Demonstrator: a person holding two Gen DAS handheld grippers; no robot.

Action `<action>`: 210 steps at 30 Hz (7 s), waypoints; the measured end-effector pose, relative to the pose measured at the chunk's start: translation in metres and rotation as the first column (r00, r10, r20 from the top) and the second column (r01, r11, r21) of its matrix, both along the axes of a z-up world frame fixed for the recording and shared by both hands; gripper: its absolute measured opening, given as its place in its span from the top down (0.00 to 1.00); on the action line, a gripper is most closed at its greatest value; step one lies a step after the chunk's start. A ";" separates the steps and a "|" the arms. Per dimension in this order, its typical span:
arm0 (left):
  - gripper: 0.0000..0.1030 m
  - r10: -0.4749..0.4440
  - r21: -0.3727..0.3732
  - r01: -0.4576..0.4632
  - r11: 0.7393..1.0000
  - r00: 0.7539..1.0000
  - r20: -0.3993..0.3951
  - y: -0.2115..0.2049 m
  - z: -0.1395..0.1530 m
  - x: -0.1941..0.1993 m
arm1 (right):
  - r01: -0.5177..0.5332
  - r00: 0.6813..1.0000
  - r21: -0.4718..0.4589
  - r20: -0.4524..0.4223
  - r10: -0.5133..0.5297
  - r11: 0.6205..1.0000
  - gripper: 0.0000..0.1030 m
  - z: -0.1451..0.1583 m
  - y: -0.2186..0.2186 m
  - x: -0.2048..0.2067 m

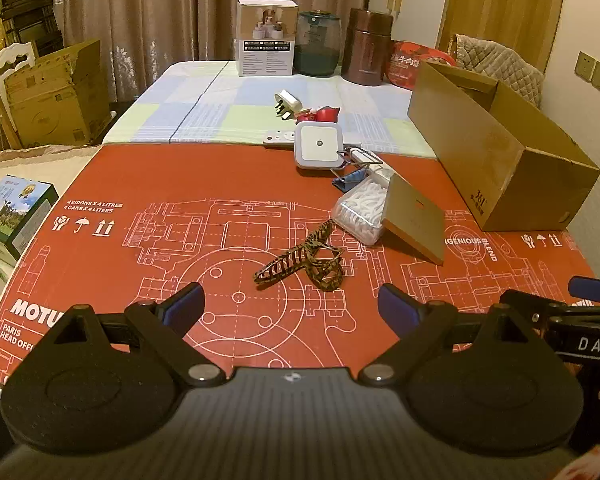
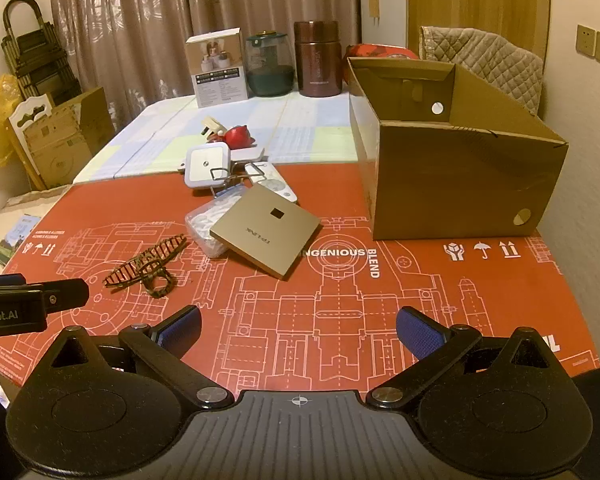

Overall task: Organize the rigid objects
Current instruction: 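Move the left tool toward the brown braided cord and open it, then grasp the braided cord with the left tool while the right tool grasps the gold TP-LINK box, then carry the cord with the left tool while the right tool carries the gold box into the cardboard box, then release both items into the cardboard box and return both tools to the table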

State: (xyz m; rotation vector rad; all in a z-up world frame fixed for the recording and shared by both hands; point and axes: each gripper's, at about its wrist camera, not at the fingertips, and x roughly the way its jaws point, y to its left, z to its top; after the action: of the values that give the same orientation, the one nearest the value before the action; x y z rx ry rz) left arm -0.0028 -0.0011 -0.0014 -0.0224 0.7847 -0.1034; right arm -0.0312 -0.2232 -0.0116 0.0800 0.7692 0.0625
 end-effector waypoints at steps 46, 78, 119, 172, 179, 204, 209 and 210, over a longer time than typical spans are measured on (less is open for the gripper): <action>0.12 -0.376 0.128 0.374 0.918 0.927 -0.014 0.002 -0.016 0.060 | 0.008 0.999 0.002 -0.044 -0.008 1.000 0.02 -0.019 0.004 0.033; 0.68 -0.477 0.039 0.480 0.877 0.877 -0.060 0.008 -0.055 0.123 | 0.126 0.991 0.322 -0.089 -0.102 0.938 0.02 -0.054 0.003 0.124; 0.68 -0.457 -0.008 0.465 0.885 0.873 0.169 -0.054 0.058 0.123 | 0.076 0.967 0.093 0.238 -0.096 0.993 0.18 0.072 -0.032 0.100; 0.44 -0.453 -0.030 0.468 0.883 0.869 0.198 -0.124 0.066 0.146 | 0.187 0.958 0.122 0.197 -0.208 0.975 0.18 0.098 -0.182 0.127; 0.41 -0.399 -0.021 0.412 0.911 0.893 0.207 -0.078 0.076 0.121 | 0.089 0.961 0.142 0.249 -0.123 0.986 0.18 0.132 -0.127 0.096; 0.35 -0.272 0.046 0.268 0.962 0.955 0.116 0.044 0.028 0.092 | -0.229 0.963 0.025 0.150 0.222 0.973 0.17 0.041 0.021 0.079; 0.34 -0.303 0.061 0.299 0.952 0.949 0.087 0.040 0.009 0.108 | -0.342 0.932 -0.046 0.109 0.345 0.939 0.17 0.015 0.035 0.097; 0.33 -0.310 0.062 0.306 0.950 0.947 0.082 0.038 0.005 0.112 | -0.367 0.923 -0.061 0.100 0.371 0.928 0.17 0.010 0.037 0.101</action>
State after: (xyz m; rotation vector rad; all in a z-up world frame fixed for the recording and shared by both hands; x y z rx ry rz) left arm 0.1087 0.0373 0.0038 0.1515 0.6952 -0.3800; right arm 0.0701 -0.1858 -0.0021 -0.1086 0.6664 0.4078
